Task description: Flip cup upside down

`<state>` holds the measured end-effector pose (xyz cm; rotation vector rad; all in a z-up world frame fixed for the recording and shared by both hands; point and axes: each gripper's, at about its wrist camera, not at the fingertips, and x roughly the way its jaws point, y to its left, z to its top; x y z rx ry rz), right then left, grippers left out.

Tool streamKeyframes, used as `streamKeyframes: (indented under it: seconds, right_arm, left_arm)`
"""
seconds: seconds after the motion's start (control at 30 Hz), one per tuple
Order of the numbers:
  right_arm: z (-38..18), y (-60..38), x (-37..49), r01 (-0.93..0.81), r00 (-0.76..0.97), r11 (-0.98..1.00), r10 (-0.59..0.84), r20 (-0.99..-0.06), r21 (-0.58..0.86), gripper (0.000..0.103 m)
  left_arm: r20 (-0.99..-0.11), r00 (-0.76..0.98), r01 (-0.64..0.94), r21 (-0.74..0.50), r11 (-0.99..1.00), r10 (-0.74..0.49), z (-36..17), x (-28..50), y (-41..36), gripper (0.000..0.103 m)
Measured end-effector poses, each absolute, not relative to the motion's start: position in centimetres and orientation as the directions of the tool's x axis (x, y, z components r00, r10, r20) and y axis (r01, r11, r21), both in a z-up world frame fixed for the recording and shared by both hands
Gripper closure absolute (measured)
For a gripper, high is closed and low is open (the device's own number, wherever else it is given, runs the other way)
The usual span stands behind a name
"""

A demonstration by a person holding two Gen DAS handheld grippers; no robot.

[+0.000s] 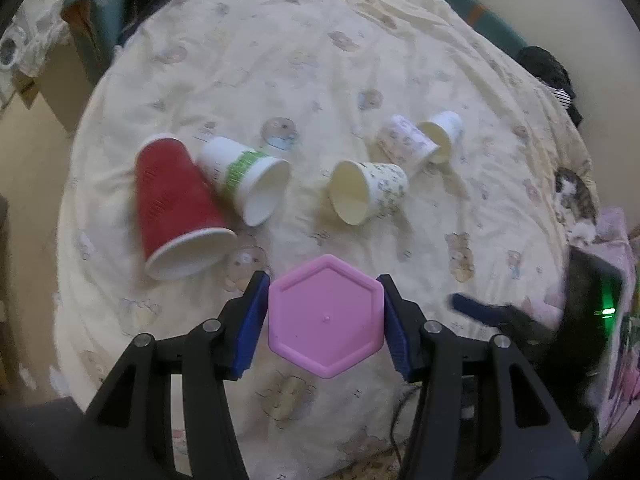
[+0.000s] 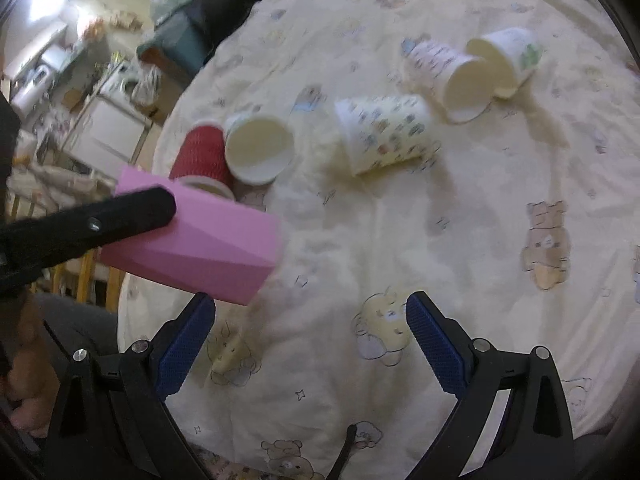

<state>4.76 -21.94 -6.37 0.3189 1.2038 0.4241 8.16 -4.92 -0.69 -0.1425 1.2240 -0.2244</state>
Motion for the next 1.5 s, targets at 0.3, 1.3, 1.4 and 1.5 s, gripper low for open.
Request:
streamKeyframes:
  seconds: [0.3,1.3,1.4,1.5]
  right_arm:
    - [-1.8,-30.5,2.4,0.005,0.544,0.895,0.372,-0.752,0.446,0.000]
    - [-2.3,-33.9,2.6,0.105,0.535,0.796,0.460,-0.708,0.596,0.000]
    - [-2.3,-33.6,2.7,0.101,0.533,0.805,0.453,-0.715,0.585,0.000]
    - [-2.4,-33.4,2.7,0.099,0.525,0.812,0.449,-0.723,0.576,0.000]
  left_arm:
    - [-0.946,0.296,0.056,-0.123,0.991,-0.134,-3.3,9.7,-7.7,0.053]
    - [-0.950,0.312,0.065,0.008,0.998,-0.013,-6.5,11.1,-11.8,0.029]
    - [-0.934,0.357,0.064,-0.001,0.998,-0.023,-5.6,10.7,-11.5,0.022]
    - [-0.923,0.382,0.074,-0.010,0.997,-0.038,-4.6,10.1,-11.3,0.022]
